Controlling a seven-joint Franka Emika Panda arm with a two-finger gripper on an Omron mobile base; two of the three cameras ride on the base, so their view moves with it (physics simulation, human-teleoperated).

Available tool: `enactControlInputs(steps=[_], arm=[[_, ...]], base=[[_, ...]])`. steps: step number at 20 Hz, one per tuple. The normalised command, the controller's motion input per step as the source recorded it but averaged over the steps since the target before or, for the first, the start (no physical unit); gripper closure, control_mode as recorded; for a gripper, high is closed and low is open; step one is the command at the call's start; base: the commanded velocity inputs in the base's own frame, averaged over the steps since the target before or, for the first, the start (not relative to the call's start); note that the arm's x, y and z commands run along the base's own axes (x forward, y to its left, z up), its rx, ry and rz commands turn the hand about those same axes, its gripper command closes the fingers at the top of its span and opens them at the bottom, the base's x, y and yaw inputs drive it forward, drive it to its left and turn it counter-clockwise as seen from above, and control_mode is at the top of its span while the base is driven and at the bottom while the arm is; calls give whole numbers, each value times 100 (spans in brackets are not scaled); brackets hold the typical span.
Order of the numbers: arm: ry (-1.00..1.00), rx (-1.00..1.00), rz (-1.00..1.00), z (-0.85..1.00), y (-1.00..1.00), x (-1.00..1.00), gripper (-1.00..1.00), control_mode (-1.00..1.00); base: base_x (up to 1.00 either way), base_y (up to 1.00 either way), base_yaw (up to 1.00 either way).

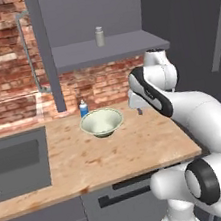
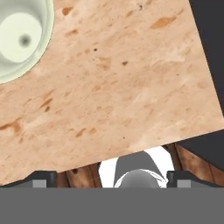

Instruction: Pick the mug and place it in the sink. Pick the bowl and place it in the open cabinet and then close the cabinet.

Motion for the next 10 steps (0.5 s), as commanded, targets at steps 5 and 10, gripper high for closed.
enactControlInputs(steps=[5, 10], arm=[[0, 0, 0, 0, 0, 0, -100, 100], [0, 0, 0, 0, 0, 0, -100, 100]], base=[[41, 33, 0], [63, -43, 0]])
